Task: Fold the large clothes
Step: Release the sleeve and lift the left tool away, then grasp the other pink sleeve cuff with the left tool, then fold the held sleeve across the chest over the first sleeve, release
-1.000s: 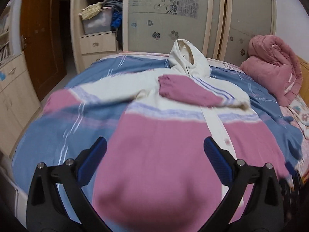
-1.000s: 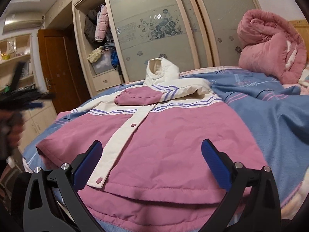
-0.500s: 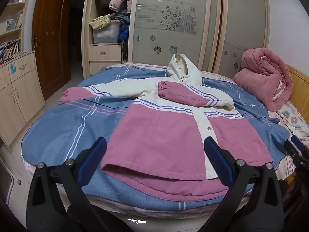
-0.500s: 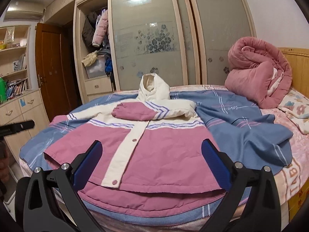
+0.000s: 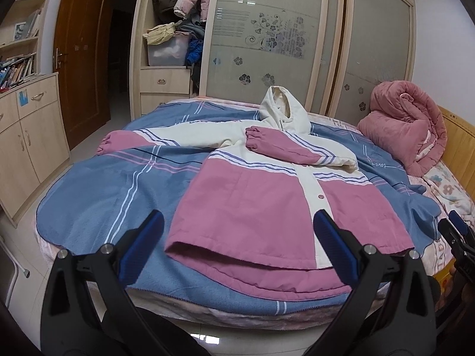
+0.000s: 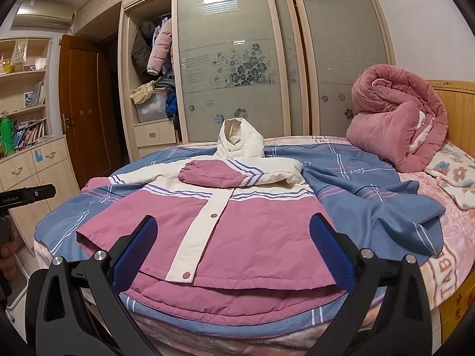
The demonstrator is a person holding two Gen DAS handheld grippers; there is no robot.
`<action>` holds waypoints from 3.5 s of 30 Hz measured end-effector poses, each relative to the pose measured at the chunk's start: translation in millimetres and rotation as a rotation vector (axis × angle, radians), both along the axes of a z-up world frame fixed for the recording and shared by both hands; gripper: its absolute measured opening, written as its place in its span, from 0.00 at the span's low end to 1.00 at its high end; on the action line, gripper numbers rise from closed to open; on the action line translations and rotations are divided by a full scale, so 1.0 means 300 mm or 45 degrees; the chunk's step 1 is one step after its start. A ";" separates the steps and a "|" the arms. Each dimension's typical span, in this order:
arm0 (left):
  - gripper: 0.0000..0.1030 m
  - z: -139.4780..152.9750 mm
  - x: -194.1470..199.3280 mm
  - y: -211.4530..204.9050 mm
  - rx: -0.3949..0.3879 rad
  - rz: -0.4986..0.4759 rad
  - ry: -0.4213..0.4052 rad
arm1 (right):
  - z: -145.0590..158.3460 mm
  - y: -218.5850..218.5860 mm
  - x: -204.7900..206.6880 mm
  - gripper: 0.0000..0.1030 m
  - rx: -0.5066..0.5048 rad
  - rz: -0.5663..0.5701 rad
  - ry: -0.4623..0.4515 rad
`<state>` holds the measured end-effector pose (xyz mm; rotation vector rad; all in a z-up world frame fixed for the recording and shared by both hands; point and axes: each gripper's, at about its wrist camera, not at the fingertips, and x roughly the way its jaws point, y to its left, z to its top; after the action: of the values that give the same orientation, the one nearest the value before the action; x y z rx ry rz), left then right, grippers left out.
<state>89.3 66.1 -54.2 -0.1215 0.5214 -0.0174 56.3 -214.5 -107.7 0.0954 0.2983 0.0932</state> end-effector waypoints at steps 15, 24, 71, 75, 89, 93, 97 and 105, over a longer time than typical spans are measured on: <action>0.98 -0.004 0.005 -0.010 0.007 -0.039 0.020 | -0.006 -0.005 0.006 0.99 0.016 -0.004 0.015; 0.98 -0.017 0.021 -0.017 0.010 -0.055 0.036 | -0.012 -0.004 0.017 0.99 0.017 -0.006 0.022; 0.01 -0.345 1.200 1.421 -0.515 0.183 0.480 | -0.188 0.166 0.361 0.99 -0.017 0.100 0.248; 0.00 -0.269 1.189 1.386 -0.454 0.234 0.492 | -0.195 0.126 0.348 0.99 0.027 0.099 0.245; 0.00 0.203 1.193 0.927 -0.174 0.050 0.271 | -0.204 0.007 0.297 0.99 0.182 0.092 0.196; 0.00 0.319 1.259 0.517 -0.064 -0.182 0.209 | -0.201 -0.029 0.274 0.99 0.201 0.083 0.177; 0.00 0.271 1.311 0.009 0.082 -0.413 0.240 | -0.195 -0.085 0.249 0.99 0.225 0.052 0.160; 0.98 -0.246 1.270 -0.615 0.214 -0.580 0.442 | -0.197 -0.163 0.194 0.99 0.232 0.006 0.164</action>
<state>470.2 -118.4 -128.0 0.1637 0.8863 -0.4019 114.4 -263.3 -166.8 0.2823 0.4181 0.1195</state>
